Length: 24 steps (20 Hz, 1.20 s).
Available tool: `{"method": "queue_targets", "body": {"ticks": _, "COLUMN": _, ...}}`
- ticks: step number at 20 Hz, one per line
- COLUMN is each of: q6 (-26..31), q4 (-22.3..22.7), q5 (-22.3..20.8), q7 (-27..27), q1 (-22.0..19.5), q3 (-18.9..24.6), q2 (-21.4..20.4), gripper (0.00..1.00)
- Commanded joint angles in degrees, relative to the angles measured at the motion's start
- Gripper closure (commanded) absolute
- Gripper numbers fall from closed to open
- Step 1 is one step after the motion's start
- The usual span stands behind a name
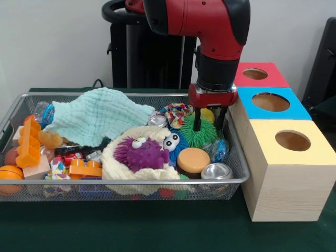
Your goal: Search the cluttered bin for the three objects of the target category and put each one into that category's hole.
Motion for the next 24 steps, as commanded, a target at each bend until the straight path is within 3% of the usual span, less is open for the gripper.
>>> {"method": "queue_targets", "body": {"ticks": 1, "q6": 18.8, "q4": -2.4, "q5": 7.2, "q7": 13.5, "q1": 5.3, "q3": -1.6, "q2": -3.6, "gripper": 0.0}}
{"method": "queue_targets", "body": {"ticks": 2, "q6": -3.2, "q4": 3.4, "q5": 4.3, "q7": 15.9, "q1": 4.2, "q3": -0.6, "q2": -4.3, "gripper": 0.0}}
{"method": "queue_targets", "body": {"ticks": 3, "q6": -9.8, "q4": 3.5, "q5": 1.1, "q7": 13.8, "q1": -0.6, "q3": -0.2, "q2": -0.2, "gripper": 0.0}}
{"method": "queue_targets", "body": {"ticks": 4, "q6": -10.9, "q4": 2.9, "q5": 1.0, "q7": 13.6, "q1": -1.2, "q3": 0.4, "q2": 0.9, "gripper": 0.0}}
{"method": "queue_targets", "body": {"ticks": 5, "q6": -17.4, "q4": 0.7, "q5": 3.9, "q7": 18.5, "q1": 3.3, "q3": -4.8, "q2": 6.2, "gripper": 0.0}}
{"method": "queue_targets", "body": {"ticks": 6, "q6": -29.6, "q4": 3.2, "q5": 0.5, "q7": 18.1, "q1": 3.1, "q3": -5.2, "q2": 7.0, "gripper": 0.0}}
{"method": "queue_targets", "body": {"ticks": 7, "q6": -28.7, "q4": 4.5, "q5": -1.2, "q7": 17.1, "q1": 0.1, "q3": -2.1, "q2": 5.7, "gripper": 0.0}}
{"method": "queue_targets", "body": {"ticks": 14, "q6": -26.4, "q4": -0.2, "q5": 0.7, "q7": 12.2, "q1": -1.6, "q3": -1.2, "q2": 10.1, "gripper": 0.0}}
{"method": "queue_targets", "body": {"ticks": 24, "q6": -24.4, "q4": -2.0, "q5": 0.6, "q7": 9.6, "q1": -3.3, "q3": 0.1, "q2": 11.2, "gripper": 0.0}}
